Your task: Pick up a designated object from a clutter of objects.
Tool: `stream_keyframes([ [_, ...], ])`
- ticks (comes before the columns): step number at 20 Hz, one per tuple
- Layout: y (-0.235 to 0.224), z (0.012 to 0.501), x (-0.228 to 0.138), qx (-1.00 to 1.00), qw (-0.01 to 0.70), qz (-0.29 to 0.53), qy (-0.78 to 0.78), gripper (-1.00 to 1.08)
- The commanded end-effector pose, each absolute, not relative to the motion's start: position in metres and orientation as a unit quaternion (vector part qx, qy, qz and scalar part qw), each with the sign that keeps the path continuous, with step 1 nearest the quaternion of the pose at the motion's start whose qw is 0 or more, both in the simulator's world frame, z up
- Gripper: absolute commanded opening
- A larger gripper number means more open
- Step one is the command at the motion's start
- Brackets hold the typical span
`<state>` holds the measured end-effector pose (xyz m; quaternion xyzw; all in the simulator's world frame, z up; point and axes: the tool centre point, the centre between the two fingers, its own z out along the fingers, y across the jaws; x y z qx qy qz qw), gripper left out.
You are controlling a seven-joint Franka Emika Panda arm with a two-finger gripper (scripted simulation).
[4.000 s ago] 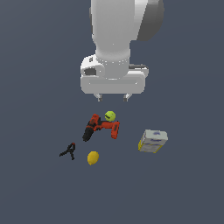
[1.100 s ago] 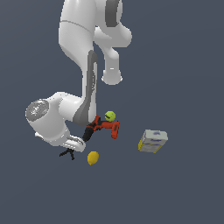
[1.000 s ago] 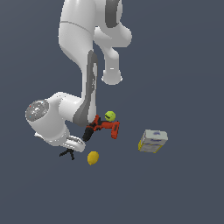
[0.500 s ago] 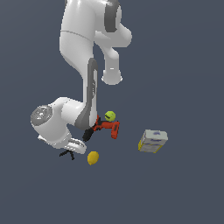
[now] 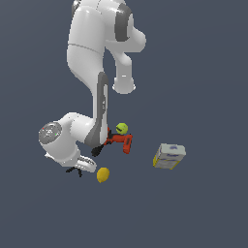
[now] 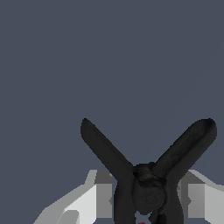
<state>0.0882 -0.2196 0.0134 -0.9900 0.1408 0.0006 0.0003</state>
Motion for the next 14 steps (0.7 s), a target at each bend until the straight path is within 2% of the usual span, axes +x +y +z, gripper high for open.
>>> stream_keyframes([
  [1, -0.2198, 0.0133, 0.0887, -0.990, 0.000, 0.000, 0.141, -1.00],
  [14, -0.2149, 0.0174, 0.0874, -0.990, 0.000, 0.000, 0.141, -1.00],
])
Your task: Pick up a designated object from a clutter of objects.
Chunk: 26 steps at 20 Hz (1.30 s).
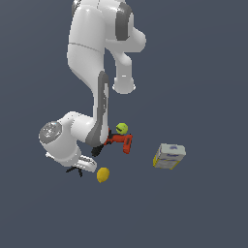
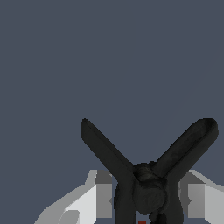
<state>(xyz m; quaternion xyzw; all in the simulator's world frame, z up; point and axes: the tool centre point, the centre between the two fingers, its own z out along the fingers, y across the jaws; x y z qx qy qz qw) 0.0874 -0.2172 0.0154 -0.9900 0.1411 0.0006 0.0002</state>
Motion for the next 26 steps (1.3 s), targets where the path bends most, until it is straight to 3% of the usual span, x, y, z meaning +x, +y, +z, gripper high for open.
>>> stream_keyframes([
  [1, -0.213, 0.019, 0.087, -0.990, 0.000, 0.000, 0.141, -1.00],
  [11, -0.166, 0.057, 0.076, -0.990, 0.000, 0.000, 0.141, -1.00],
  [26, -0.024, 0.173, 0.043, -0.990, 0.000, 0.000, 0.141, -1.00],
])
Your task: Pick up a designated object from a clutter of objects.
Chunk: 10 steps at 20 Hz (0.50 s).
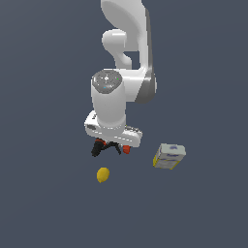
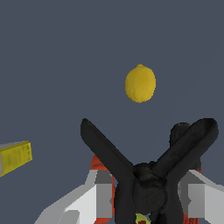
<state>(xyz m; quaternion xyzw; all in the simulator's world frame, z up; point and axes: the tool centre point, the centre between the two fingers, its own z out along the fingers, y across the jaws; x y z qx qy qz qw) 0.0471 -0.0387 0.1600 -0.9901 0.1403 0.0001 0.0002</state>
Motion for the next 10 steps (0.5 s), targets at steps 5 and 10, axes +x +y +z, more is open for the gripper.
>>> stream_keyframes([
  [5, 0.026, 0.214, 0.032, -0.990, -0.001, 0.000, 0.141, -1.00],
  [10, 0.076, 0.255, 0.022, -0.990, -0.002, 0.000, 0.141, -1.00],
])
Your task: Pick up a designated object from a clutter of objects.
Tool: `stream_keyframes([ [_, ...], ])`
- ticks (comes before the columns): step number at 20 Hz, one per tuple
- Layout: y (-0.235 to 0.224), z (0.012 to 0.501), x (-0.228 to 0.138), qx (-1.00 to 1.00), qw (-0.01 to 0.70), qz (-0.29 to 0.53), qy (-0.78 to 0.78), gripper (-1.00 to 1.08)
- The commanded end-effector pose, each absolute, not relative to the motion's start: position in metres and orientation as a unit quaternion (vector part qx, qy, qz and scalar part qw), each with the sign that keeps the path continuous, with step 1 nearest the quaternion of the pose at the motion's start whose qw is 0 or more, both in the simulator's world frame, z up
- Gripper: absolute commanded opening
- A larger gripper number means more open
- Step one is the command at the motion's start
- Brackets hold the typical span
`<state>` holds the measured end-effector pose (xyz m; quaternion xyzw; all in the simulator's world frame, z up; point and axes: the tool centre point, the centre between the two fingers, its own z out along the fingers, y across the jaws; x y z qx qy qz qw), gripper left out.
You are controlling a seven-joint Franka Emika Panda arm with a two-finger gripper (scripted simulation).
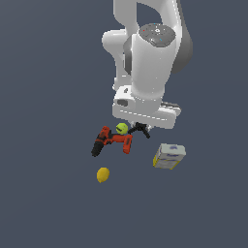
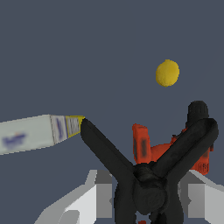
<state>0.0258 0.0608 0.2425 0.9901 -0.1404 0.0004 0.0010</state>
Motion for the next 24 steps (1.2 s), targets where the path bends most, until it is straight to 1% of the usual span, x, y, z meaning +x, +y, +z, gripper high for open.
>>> stream_keyframes([
  [1, 0.086, 0.263, 0.020, 0.990, 0.002, 0.000, -0.141, -1.00],
  [8, 0.154, 0.319, 0.008, 0.990, 0.002, 0.000, -0.141, -1.00],
  [13, 0.190, 0.349, 0.002, 0.990, 0.001, 0.000, -0.141, -1.00],
  [18, 0.211, 0.366, 0.000, 0.990, 0.000, 0.000, -0.141, -1.00],
  [24, 0.218, 0.372, 0.001, 0.990, 0.000, 0.000, -0.141, -1.00],
])
